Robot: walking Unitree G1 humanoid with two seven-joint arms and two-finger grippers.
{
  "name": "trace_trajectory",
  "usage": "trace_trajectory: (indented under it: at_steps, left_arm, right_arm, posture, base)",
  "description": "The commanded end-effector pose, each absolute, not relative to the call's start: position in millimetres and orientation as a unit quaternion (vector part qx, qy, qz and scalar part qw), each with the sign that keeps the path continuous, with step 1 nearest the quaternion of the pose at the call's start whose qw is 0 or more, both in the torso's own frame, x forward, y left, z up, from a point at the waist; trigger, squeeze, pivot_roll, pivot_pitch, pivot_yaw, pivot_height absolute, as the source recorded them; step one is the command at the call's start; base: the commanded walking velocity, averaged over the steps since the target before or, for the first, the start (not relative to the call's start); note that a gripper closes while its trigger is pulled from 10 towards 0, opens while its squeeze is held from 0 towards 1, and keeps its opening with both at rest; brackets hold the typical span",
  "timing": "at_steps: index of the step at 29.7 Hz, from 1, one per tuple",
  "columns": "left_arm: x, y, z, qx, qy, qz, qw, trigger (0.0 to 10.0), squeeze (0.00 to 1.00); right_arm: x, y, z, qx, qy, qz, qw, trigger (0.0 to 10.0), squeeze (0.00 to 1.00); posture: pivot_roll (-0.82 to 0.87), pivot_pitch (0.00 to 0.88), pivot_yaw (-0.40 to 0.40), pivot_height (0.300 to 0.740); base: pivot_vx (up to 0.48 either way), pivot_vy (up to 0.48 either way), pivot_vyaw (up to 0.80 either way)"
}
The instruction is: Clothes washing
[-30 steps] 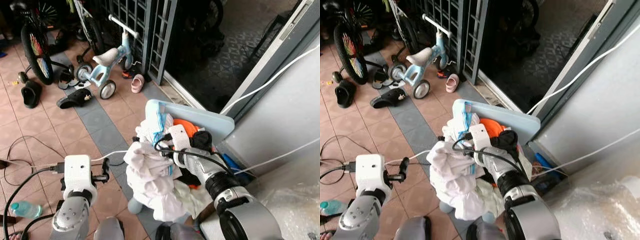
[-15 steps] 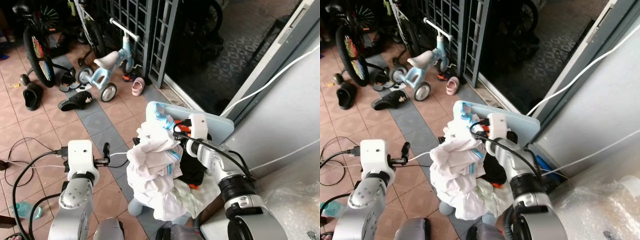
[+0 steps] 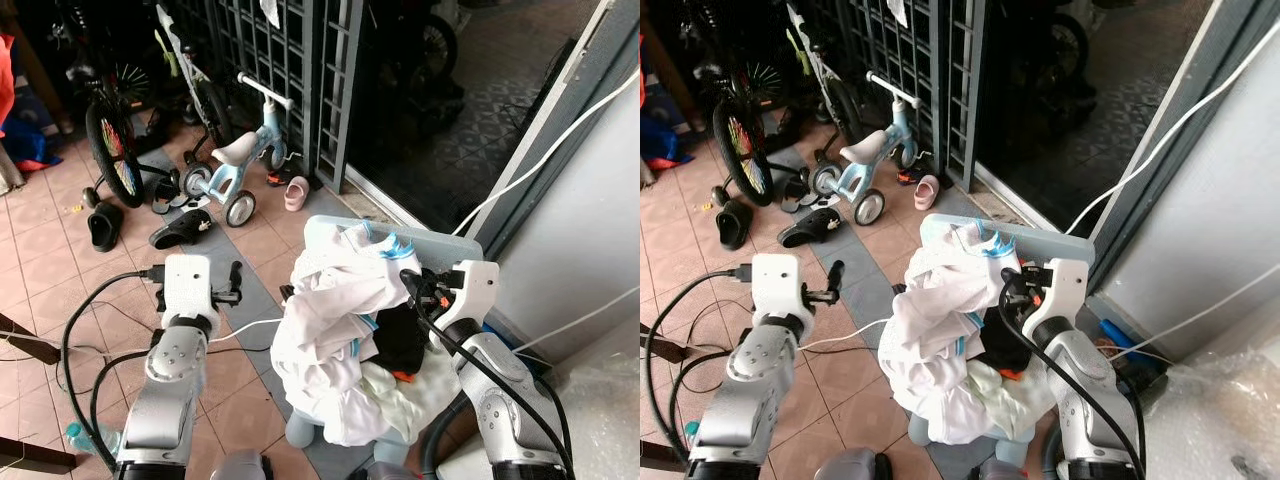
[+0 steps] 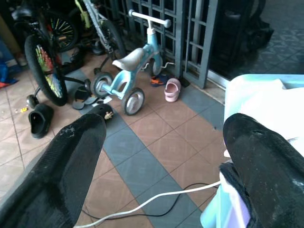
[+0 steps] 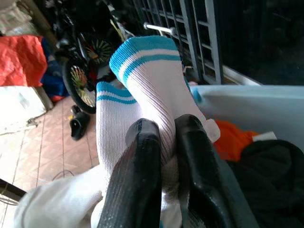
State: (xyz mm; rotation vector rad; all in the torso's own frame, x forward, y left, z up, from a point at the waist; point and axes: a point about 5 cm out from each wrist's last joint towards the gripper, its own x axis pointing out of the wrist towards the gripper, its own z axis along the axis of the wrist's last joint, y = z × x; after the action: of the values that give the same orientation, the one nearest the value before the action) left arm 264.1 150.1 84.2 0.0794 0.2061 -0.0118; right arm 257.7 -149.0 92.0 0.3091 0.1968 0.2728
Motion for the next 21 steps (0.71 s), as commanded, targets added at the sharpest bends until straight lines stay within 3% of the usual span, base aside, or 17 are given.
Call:
trace_trajectory:
  at_steps: [1, 3, 4, 5, 21]
  left_arm:
    - [267, 150, 85, 0.045, 0.098, -0.011, 0.994, 10.0, 0.00]
    - [268, 150, 85, 0.045, 0.095, -0.011, 0.994, 10.0, 0.00]
    - [268, 150, 85, 0.045, 0.093, -0.007, 0.995, 10.0, 0.00]
    - [268, 152, 84, 0.045, 0.091, -0.001, 0.995, 10.0, 0.00]
    - [265, 151, 80, 0.040, 0.091, -0.001, 0.995, 10.0, 0.00]
  right_arm:
    - [262, -143, 106, 0.141, 0.066, 0.146, 0.977, 0.0, 0.00]
    - [261, -140, 110, 0.132, 0.057, 0.152, 0.978, 0.0, 0.00]
    - [262, -140, 112, 0.128, 0.054, 0.154, 0.978, 1.4, 0.00]
    - [264, -139, 116, 0.121, 0.048, 0.158, 0.979, 9.7, 0.00]
    - [269, -146, 115, 0.105, 0.056, 0.139, 0.983, 10.0, 0.00]
  posture:
    - [-0.05, 0.000, 0.024, 0.740]
    - [-0.05, 0.000, 0.023, 0.740]
    - [-0.05, 0.000, 0.021, 0.740]
    - [-0.05, 0.000, 0.020, 0.740]
    - [-0.05, 0.000, 0.012, 0.740]
  base:
    - [0.000, 0.000, 0.00]
    - [0.000, 0.000, 0.00]
    - [-0.262, 0.000, 0.00]
    - [-0.277, 0.000, 0.00]
    - [-0.312, 0.000, 0.00]
